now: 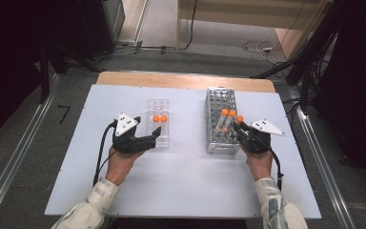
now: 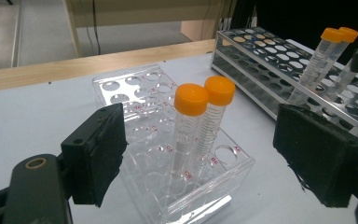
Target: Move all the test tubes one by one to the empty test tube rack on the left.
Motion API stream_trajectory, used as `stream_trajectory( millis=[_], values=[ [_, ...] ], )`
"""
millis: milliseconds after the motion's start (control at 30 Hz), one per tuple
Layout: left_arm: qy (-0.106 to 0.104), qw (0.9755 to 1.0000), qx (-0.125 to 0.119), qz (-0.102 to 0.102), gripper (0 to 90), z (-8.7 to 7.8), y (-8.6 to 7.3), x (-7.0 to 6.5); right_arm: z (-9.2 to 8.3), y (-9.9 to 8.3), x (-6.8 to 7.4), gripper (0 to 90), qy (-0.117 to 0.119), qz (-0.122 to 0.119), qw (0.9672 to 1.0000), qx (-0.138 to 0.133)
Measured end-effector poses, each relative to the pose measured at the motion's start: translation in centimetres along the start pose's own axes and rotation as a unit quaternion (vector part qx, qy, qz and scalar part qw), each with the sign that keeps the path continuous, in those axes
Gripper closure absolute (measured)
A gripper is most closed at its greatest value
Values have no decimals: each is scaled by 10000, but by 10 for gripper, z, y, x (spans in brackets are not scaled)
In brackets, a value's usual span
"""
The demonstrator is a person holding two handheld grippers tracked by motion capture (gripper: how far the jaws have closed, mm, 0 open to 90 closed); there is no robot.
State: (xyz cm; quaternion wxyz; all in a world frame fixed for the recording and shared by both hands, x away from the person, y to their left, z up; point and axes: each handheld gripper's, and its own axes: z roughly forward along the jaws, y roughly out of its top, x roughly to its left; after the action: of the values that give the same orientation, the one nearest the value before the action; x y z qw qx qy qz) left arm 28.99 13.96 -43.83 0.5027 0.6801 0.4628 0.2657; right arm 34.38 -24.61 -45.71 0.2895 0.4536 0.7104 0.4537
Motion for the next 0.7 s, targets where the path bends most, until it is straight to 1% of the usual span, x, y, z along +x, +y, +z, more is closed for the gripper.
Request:
stream_trajectory(
  millis=[100,233,433,700],
  values=[
    [3,10000,-9,0,172,0,0,0,-2,2,0,716,-54,-16,10000,-57],
    [12,10000,-11,4,172,0,0,0,-6,6,1,717,-51,-3,9999,-164],
    [18,10000,-14,29,172,-1,0,0,-11,11,6,718,-118,-141,9994,-288],
    [25,10000,-34,13,172,-1,1,1,-19,17,8,719,-188,-221,9986,-433]
  ],
)
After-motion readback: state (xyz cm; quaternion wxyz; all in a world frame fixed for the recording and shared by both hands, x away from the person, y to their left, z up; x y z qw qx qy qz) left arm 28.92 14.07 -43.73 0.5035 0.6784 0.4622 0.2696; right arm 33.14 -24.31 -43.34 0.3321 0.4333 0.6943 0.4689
